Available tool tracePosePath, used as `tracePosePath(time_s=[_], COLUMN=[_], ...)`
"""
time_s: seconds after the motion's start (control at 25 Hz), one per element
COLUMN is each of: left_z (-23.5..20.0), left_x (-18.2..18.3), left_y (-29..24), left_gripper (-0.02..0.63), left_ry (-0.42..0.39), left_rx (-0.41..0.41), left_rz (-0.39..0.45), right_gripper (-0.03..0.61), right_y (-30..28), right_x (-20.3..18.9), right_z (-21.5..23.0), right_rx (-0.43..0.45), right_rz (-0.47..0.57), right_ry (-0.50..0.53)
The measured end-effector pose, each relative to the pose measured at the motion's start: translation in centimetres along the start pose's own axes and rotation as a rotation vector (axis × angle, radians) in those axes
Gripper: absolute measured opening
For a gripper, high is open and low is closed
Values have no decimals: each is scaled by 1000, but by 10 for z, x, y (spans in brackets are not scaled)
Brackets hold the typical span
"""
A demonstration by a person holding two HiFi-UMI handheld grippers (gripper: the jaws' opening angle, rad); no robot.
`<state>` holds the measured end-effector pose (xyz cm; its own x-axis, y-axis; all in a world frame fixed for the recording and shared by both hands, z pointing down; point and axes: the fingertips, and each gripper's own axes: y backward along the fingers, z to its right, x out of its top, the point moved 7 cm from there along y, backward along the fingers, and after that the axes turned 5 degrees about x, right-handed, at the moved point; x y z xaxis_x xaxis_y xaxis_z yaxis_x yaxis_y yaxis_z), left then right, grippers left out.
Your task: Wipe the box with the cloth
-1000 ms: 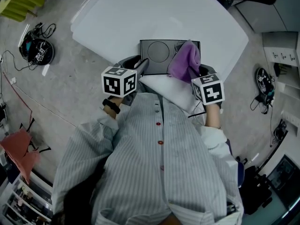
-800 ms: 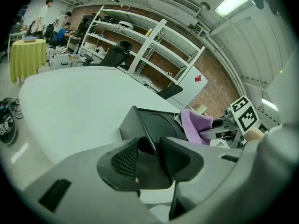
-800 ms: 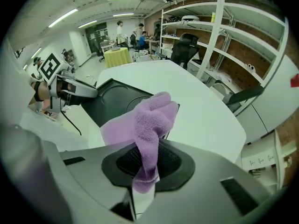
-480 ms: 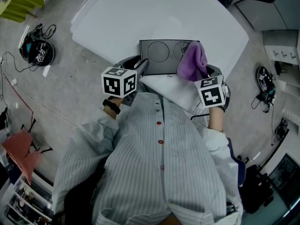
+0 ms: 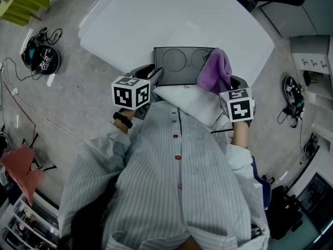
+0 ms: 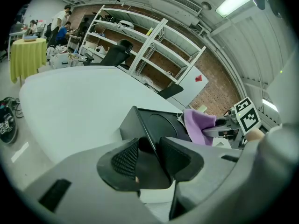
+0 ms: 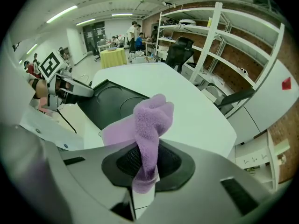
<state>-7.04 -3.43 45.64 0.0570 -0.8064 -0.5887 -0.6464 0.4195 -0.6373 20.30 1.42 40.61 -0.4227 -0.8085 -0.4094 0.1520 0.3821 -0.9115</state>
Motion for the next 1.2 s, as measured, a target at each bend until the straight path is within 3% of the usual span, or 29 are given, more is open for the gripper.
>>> tracePosePath(time_s=[0.28, 0.56, 0.8, 0.92, 1.2], left_z=[4, 8, 34, 48, 77], left_x=[7, 39, 76, 95, 127], left_y=[5, 28, 44, 56, 75], left_gripper=[132, 132, 103, 37, 11], left_ry=[-66, -81, -163, -197, -257], left_rx=[42, 47, -12, -38, -102], left_rz=[1, 112, 241, 315, 406], right_gripper=[57, 57, 57, 58, 58], right_y=[9, 32, 57, 73, 99], right_x=[10, 42, 78, 95, 118], right_z=[0, -5, -8, -11, -18], right_rx=[72, 164, 207, 224, 243], right_rz=[118, 387, 619, 715, 862], right_ry=[-72, -133, -125, -121, -95])
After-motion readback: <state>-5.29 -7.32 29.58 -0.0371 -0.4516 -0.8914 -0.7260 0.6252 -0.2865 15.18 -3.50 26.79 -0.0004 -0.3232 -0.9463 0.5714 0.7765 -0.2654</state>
